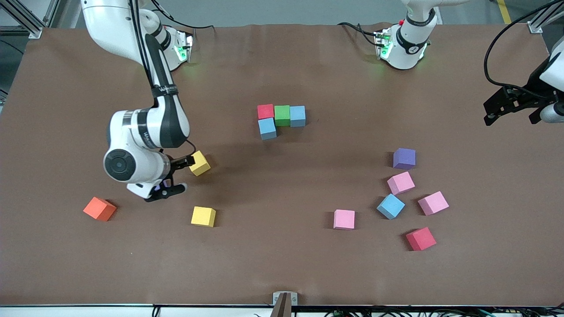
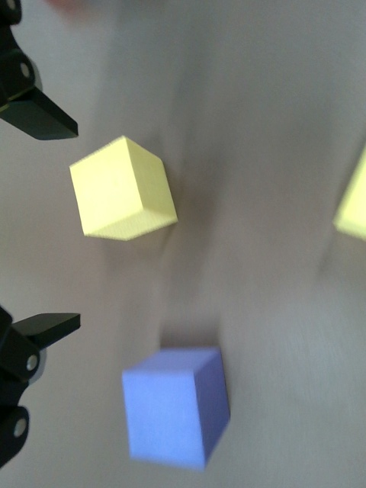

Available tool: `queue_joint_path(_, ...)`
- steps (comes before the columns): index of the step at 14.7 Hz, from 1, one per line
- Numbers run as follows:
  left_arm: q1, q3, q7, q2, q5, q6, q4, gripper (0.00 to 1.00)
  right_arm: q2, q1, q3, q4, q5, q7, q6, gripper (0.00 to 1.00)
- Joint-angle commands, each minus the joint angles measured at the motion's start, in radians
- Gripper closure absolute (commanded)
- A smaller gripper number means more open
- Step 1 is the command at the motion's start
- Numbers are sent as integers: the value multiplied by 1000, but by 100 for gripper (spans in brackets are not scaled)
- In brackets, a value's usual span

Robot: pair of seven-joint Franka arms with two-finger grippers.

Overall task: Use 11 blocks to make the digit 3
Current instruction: 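Move the right gripper over to the yellow cube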

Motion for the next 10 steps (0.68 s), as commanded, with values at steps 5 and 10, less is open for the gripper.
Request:
queue_joint_path(5, 1, 0, 18, -6, -17, -4, 2, 0, -66, -11, 85, -98, -33, -28, 62, 0)
queue_joint_path(10, -5, -1, 18, 0, -16, 12, 5, 0, -66, -28, 94, -156, -51, -111, 141, 0)
